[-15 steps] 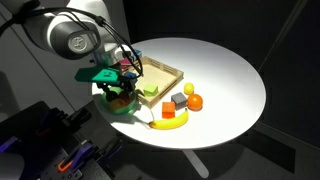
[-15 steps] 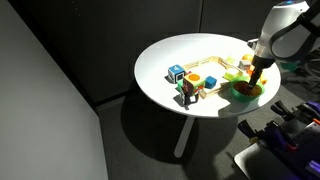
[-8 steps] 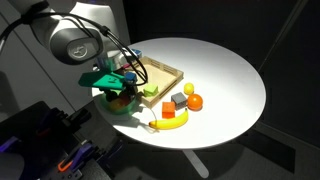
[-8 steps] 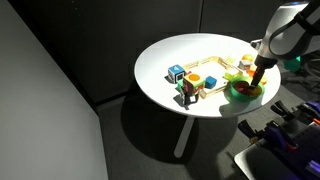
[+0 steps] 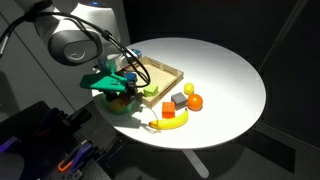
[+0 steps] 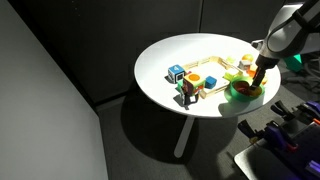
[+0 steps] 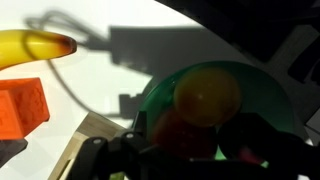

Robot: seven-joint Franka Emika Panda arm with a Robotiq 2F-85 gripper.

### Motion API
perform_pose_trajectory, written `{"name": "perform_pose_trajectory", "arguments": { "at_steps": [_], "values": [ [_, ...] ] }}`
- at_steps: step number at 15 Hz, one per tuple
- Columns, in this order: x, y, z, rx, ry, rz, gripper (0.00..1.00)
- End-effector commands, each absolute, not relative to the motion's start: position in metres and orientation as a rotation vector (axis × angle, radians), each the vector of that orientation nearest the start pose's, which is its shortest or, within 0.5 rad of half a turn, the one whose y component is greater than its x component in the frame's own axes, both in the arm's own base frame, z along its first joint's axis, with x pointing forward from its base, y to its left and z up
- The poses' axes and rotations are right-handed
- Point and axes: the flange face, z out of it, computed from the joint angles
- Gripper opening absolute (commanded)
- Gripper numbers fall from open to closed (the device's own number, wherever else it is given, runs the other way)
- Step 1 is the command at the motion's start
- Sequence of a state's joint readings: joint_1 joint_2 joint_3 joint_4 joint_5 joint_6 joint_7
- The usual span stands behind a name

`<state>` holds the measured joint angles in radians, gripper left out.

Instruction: Put the apple on the table

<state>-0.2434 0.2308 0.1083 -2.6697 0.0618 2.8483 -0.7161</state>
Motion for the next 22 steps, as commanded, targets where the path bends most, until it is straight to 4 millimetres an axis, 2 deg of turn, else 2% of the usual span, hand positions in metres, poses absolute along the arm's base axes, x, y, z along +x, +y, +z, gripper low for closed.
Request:
{"name": "perform_pose_trajectory", "arguments": {
  "at_steps": [1, 13, 15, 18, 19, 22],
  "values": [
    [0.397, -0.057, 0.158, -2.972, -0.831, 0.011, 1.00],
    [0.381, -0.052, 0.147, -2.993, -0.866, -0.025, 1.00],
    [0.381, -0.051, 0.146, -2.994, -0.875, -0.031, 0.74],
    [0.383, -0.051, 0.147, -2.996, -0.880, -0.039, 0.49],
    [0.384, -0.052, 0.150, -2.996, -0.877, -0.044, 0.43],
    [0.384, -0.052, 0.158, -3.000, -0.863, -0.053, 0.43]
  ]
}}
